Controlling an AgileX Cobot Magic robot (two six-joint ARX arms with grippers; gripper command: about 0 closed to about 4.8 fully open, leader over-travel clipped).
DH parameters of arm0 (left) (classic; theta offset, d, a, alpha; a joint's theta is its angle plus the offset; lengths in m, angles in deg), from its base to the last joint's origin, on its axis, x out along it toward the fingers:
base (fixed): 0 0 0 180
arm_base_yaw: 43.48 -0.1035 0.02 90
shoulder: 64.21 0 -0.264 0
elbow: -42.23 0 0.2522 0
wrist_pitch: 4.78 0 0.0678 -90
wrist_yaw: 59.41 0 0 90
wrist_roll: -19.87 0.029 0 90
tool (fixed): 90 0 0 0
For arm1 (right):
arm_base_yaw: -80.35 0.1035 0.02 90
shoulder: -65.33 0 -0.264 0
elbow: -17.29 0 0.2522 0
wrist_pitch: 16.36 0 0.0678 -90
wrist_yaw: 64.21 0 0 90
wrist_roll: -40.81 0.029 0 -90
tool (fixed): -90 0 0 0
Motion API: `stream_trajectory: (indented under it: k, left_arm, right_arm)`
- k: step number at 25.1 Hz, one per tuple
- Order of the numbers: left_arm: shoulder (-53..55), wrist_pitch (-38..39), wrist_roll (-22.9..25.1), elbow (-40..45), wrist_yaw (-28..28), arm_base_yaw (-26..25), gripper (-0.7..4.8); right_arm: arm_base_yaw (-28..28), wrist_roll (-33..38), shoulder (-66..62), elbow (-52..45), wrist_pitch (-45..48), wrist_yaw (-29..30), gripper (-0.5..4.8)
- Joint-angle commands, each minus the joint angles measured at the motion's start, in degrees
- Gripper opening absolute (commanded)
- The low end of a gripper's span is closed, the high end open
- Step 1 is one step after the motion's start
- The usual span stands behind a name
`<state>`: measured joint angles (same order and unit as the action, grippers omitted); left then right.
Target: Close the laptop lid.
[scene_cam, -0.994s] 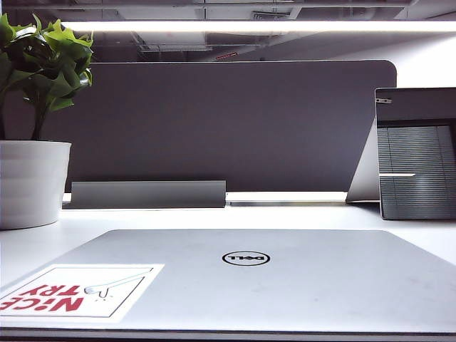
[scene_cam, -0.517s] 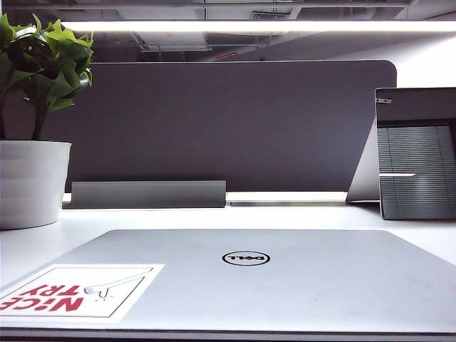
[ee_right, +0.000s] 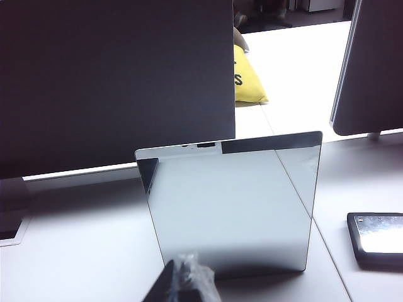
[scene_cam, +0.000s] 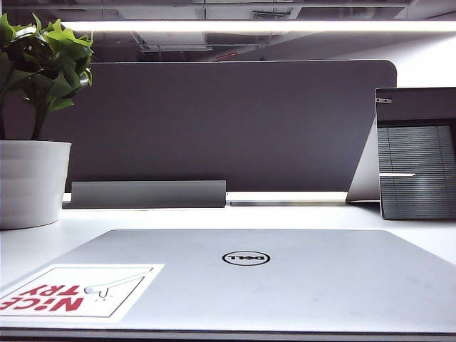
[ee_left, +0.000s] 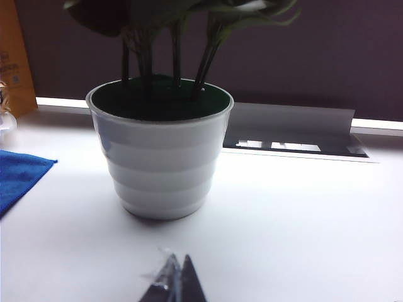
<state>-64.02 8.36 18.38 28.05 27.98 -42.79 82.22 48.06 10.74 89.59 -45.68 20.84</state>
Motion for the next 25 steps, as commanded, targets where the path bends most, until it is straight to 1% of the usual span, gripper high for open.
stream_trajectory:
  k: [1, 25]
  left_arm:
    - [0.04, -0.70, 0.22, -0.07, 0.02, 0.00, -0.05]
    - [0.04, -0.72, 0.22, -0.07, 0.02, 0.00, -0.05]
  right_arm:
    - [0.09, 0.04, 0.11, 0.15, 0.76, -0.07, -0.01]
    - [0.07, 0.04, 0.24, 0.15, 0.02, -0.28, -0.01]
